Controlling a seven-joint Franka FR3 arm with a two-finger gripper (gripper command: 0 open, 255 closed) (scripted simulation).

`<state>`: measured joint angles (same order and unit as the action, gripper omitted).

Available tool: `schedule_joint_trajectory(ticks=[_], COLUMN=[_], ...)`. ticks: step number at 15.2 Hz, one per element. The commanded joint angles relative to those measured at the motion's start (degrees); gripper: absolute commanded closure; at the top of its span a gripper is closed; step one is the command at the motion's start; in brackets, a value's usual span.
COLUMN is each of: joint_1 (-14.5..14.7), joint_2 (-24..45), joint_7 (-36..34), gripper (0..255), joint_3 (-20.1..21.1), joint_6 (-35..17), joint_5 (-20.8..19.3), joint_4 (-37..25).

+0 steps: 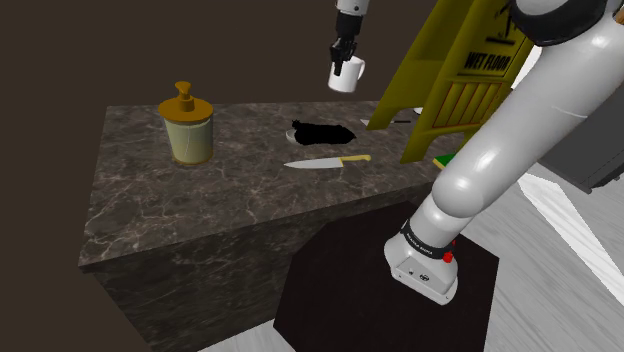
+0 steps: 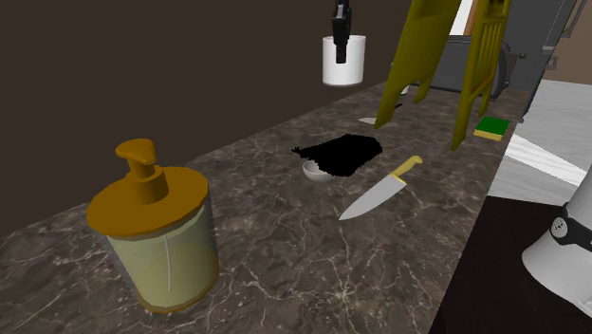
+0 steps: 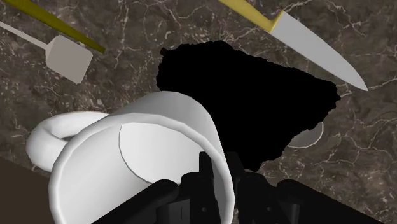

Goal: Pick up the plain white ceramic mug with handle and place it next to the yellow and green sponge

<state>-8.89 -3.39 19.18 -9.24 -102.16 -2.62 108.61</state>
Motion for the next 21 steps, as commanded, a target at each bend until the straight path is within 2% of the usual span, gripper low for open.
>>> schedule_joint_trajectory(ticks=[1, 11, 14, 17, 18, 19, 21], joint_1=[-1.1, -7.1, -10.3, -14.6, -12.6, -12.6, -13.2], joint_2=[-2.1, -8.2, -8.9, -9.0, -8.1, -8.1, -4.5], joint_7=[2.1, 14.1, 18.2, 22.7, 21.4, 21.4, 22.9], gripper=[255, 255, 255, 255, 255, 0, 0], joint_3=[-1.2, -8.3, -9.5, -9.7, -9.2, -9.2, -10.2], joint_6=[-0.6, -1.6, -1.8, -2.1, -1.2, -1.1, 1.5], joint_5=[-0.6, -3.8, -4.4, -4.7, 13.6, 13.6, 12.4], joint_4=[2.5, 8.7, 9.4, 9.4, 7.7, 7.7, 2.6])
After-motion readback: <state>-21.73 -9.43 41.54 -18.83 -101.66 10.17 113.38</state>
